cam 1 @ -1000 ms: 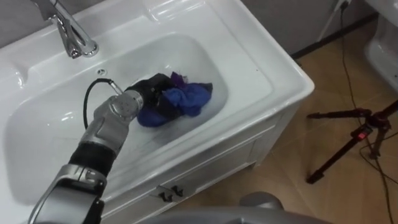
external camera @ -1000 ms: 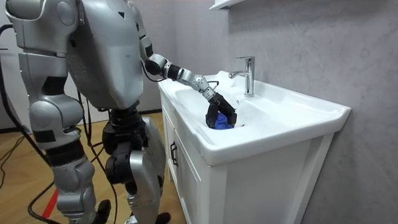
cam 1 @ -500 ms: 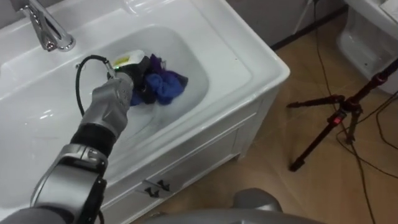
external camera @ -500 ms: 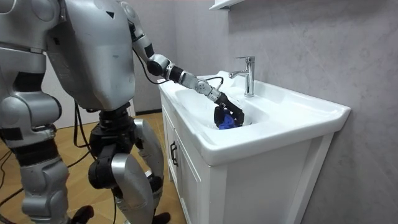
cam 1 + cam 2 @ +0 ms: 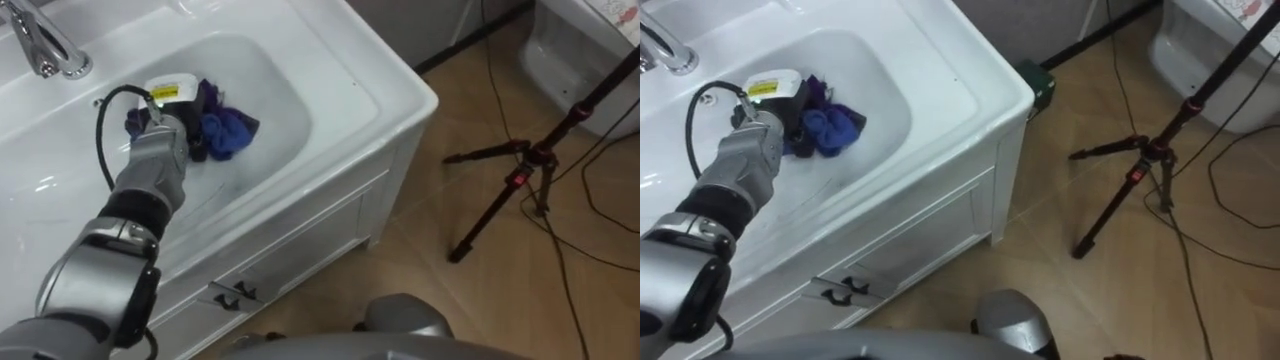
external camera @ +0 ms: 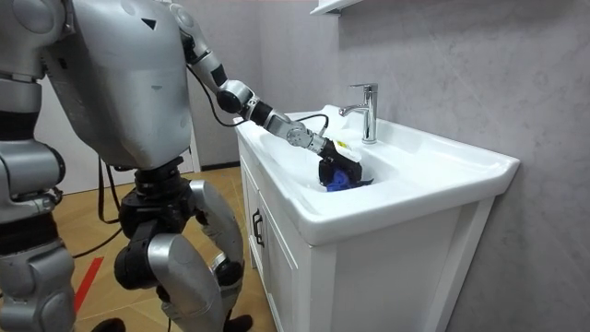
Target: Wipe basin
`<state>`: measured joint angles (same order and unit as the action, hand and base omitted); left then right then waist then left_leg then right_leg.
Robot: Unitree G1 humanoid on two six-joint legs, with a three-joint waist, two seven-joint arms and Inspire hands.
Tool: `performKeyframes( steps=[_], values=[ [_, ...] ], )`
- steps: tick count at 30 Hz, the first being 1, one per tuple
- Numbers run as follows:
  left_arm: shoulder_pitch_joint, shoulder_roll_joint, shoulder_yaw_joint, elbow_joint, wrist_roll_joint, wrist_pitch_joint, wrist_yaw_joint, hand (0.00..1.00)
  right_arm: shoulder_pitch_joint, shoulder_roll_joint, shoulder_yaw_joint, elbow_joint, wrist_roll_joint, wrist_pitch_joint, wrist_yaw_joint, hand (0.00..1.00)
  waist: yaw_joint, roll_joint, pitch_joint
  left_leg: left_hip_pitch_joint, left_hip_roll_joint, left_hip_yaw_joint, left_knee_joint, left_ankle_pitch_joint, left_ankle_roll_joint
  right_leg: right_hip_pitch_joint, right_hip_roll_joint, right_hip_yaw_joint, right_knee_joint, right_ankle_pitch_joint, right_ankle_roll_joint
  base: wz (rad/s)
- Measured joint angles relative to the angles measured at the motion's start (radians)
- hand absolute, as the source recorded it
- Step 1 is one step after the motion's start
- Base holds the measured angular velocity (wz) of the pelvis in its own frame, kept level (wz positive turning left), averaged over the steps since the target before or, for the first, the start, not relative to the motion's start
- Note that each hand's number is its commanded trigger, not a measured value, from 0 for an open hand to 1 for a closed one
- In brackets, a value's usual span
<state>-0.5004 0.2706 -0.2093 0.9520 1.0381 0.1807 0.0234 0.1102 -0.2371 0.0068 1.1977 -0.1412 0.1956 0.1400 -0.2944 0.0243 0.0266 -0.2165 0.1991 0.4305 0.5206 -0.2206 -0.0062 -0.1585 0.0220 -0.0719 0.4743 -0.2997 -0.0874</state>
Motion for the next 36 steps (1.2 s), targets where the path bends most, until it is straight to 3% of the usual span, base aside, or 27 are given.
performKeyframes(
  steps=[7,10,14,17,19,20,23,25,30,33,36],
  values=[
    [0.017,0.009,0.002,0.012,0.038,0.000,0.016,1.00,-0.013,0.001,0.000,-0.005,0.007,-0.027,-0.021,0.00,0.010,-0.003,0.0007,0.011,-0.002,0.003,-0.004,0.000,0.000,0.012,-0.001,0.003,-0.007,0.000,0.000,-0.01],
    [0.059,0.012,0.015,0.009,0.123,0.001,0.026,1.00,-0.006,0.003,0.000,0.000,0.001,-0.030,-0.030,0.00,0.023,-0.009,0.0011,0.037,-0.008,0.005,-0.016,0.001,-0.003,0.035,-0.004,0.001,-0.013,-0.006,-0.002,0.01],
    [0.122,0.014,0.049,0.009,0.184,0.003,0.042,1.00,0.010,0.004,-0.002,0.004,-0.016,-0.029,-0.029,0.00,0.044,-0.015,-0.0072,0.068,-0.020,0.002,-0.047,0.007,-0.013,0.064,-0.008,-0.001,-0.027,-0.010,-0.005,0.03],
    [0.168,0.041,0.061,0.005,0.219,0.016,0.045,1.00,0.022,0.004,-0.004,0.003,-0.027,-0.027,-0.028,0.00,0.054,-0.018,-0.0125,0.077,-0.021,-0.014,-0.050,0.011,-0.019,0.088,-0.006,-0.014,-0.045,-0.012,-0.009,0.11],
    [0.201,0.049,0.089,0.001,0.222,0.019,0.056,1.00,0.026,0.004,-0.017,0.003,-0.031,-0.023,-0.029,0.00,0.077,-0.024,-0.0229,0.083,-0.024,-0.023,-0.054,0.013,-0.022,0.097,-0.006,-0.016,-0.048,-0.015,-0.014,0.05],
    [0.205,0.049,0.091,0.002,0.225,0.021,0.059,1.00,0.029,0.004,-0.025,0.004,-0.032,-0.024,-0.029,0.00,0.083,-0.025,-0.0230,0.087,-0.023,-0.025,-0.054,0.013,-0.023,0.103,-0.005,-0.018,-0.053,-0.015,-0.014,0.07],
    [0.240,0.051,0.091,-0.007,0.304,0.024,0.071,1.00,0.032,0.003,-0.034,0.000,-0.056,-0.024,-0.029,0.00,0.085,-0.018,-0.0301,0.093,-0.025,-0.052,-0.052,0.013,-0.024,0.143,-0.004,-0.065,-0.087,-0.012,-0.018,0.27],
    [0.298,0.053,0.090,-0.025,0.351,0.048,0.088,1.00,0.032,-0.003,-0.061,-0.001,-0.070,-0.028,-0.033,0.00,0.093,-0.002,-0.0355,0.100,-0.029,-0.075,-0.053,0.013,-0.026,0.167,-0.005,-0.087,-0.105,-0.012,-0.019,0.22],
    [0.392,0.078,0.089,-0.028,0.389,0.099,0.120,1.00,0.028,-0.017,-0.106,-0.001,-0.079,-0.041,-0.044,0.00,0.123,0.033,-0.0343,0.124,-0.051,-0.108,-0.089,0.026,-0.045,0.206,-0.014,-0.123,-0.132,-0.016,-0.023,0.21],
    [0.413,0.098,0.090,-0.042,0.400,0.100,0.127,1.00,0.023,-0.027,-0.120,0.001,-0.085,-0.043,-0.045,0.00,0.147,0.040,-0.0385,0.131,-0.065,-0.129,-0.114,0.033,-0.053,0.213,-0.021,-0.146,-0.135,-0.024,-0.025,0.23],
    [0.436,0.098,0.089,-0.072,0.416,0.100,0.135,1.00,0.017,-0.037,-0.139,0.000,-0.083,-0.050,-0.054,0.00,0.162,0.043,-0.0402,0.139,-0.074,-0.139,-0.137,0.039,-0.060,0.218,-0.025,-0.166,-0.138,-0.028,-0.025,0.10]
  ],
)
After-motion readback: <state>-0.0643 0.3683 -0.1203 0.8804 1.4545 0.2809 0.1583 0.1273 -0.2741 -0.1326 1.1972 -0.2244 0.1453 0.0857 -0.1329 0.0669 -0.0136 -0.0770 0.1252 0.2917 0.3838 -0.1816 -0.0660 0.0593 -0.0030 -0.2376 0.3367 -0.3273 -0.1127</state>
